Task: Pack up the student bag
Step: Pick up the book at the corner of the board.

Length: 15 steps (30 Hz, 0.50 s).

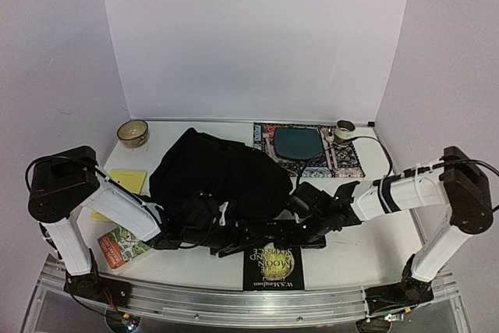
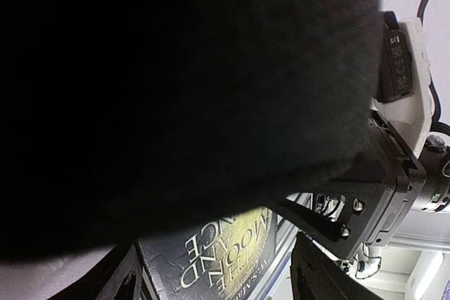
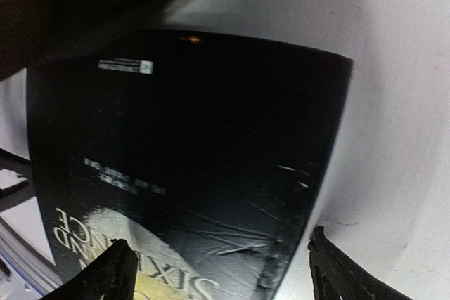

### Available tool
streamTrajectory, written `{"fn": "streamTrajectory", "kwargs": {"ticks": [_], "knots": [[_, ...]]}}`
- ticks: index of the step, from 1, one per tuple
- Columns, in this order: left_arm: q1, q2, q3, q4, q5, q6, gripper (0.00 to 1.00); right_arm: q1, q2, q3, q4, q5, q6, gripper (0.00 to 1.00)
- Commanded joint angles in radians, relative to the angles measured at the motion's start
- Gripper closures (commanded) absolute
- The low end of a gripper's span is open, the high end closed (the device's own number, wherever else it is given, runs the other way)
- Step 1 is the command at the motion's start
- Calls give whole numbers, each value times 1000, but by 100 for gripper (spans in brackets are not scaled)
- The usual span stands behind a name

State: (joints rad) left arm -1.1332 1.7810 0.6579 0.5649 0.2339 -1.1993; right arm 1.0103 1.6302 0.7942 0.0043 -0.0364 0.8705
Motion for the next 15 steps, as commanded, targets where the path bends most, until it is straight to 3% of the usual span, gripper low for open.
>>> {"fn": "streamTrajectory", "kwargs": {"ticks": [1,15], "knots": [[-1,-6,53,19,77,25,30,-2,27,11,-15,-45,2,15],[-6,-164,15,19,4,0,34,-2,0,7,43,-89,16,16]]}}
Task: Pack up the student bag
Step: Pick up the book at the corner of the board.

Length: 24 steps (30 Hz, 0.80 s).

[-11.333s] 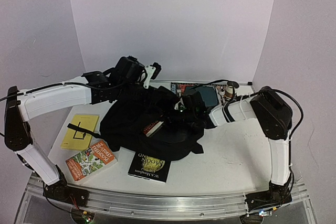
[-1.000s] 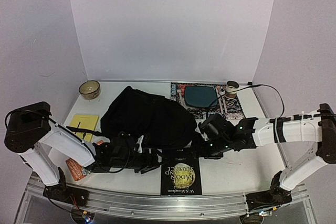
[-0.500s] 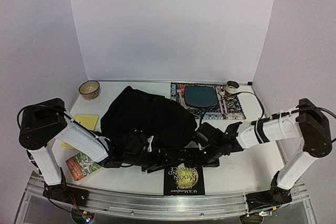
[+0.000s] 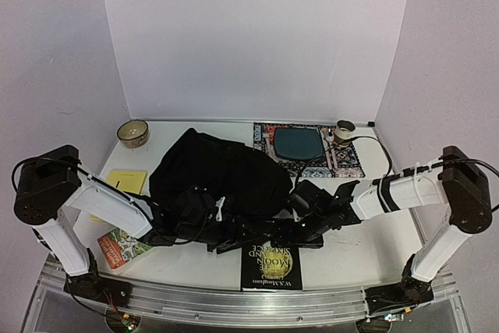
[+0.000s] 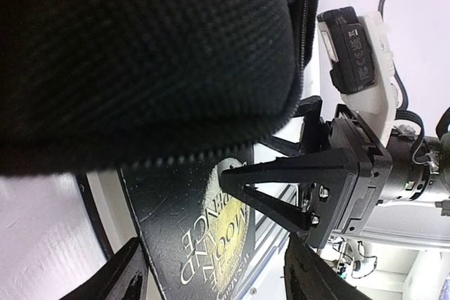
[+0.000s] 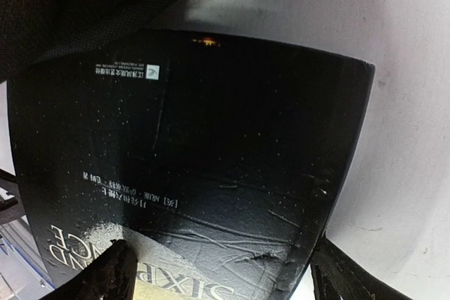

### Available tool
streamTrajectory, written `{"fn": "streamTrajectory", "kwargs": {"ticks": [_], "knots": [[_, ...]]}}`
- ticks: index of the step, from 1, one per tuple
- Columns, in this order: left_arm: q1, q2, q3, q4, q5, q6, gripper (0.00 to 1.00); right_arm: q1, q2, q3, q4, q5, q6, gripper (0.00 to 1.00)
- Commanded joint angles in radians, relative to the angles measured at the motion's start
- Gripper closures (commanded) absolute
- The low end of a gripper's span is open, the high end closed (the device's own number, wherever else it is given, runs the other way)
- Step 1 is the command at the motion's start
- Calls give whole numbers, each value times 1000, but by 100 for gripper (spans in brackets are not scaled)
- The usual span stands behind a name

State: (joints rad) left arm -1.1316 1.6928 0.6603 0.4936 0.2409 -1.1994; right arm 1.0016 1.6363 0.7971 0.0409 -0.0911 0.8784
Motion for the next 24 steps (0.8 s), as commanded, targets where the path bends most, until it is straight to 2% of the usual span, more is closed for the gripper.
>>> {"fn": "streamTrajectory", "kwargs": {"ticks": [1,5,10,16,24], "knots": [[-7,-77,8,90,-6,-7,35,6,-9,4,7,-34,9,16],[-7,-89,-5,91,-18,-28,43,7,-18,5,12,-36,11,16],[-8,-144,-38,90,-73,-37,45,6,-25,-1,33,-43,17,16],[-8,-138,-27,91,-56,-28,45,7,-25,0,51,-54,21,16],[-8,-98,-7,95,-45,-33,59,6,-26,-4,70,-62,26,16]]}}
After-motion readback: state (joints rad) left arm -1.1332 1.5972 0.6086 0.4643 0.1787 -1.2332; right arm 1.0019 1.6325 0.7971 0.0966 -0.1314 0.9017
